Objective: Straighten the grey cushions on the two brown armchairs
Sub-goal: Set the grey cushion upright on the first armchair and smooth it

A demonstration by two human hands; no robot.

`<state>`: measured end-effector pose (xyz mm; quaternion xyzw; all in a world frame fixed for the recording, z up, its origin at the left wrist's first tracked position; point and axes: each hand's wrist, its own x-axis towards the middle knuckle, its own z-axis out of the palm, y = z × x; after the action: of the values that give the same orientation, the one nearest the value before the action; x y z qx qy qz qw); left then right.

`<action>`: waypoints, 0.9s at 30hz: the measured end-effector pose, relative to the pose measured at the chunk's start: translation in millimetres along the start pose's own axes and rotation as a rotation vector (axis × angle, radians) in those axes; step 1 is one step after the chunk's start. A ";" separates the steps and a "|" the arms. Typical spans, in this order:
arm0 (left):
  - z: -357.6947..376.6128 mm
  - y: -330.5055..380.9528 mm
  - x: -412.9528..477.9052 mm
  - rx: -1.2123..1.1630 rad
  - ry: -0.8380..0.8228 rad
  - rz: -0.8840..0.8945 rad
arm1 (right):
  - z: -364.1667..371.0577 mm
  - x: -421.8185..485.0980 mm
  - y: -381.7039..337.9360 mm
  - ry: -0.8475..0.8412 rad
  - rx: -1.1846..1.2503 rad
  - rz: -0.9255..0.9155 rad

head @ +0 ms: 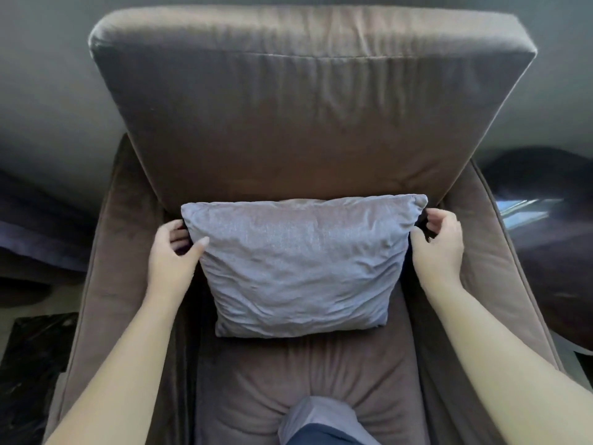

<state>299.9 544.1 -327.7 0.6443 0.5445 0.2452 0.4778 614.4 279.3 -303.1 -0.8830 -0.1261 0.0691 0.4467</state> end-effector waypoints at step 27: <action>4.3 47.6 45.2 0.813 -0.381 0.639 | 15.7 48.6 -35.4 -0.476 -0.624 -0.569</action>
<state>338.7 587.3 -296.7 0.9432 0.2764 0.0272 0.1824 651.6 325.4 -284.3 -0.8652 -0.4758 0.1031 0.1204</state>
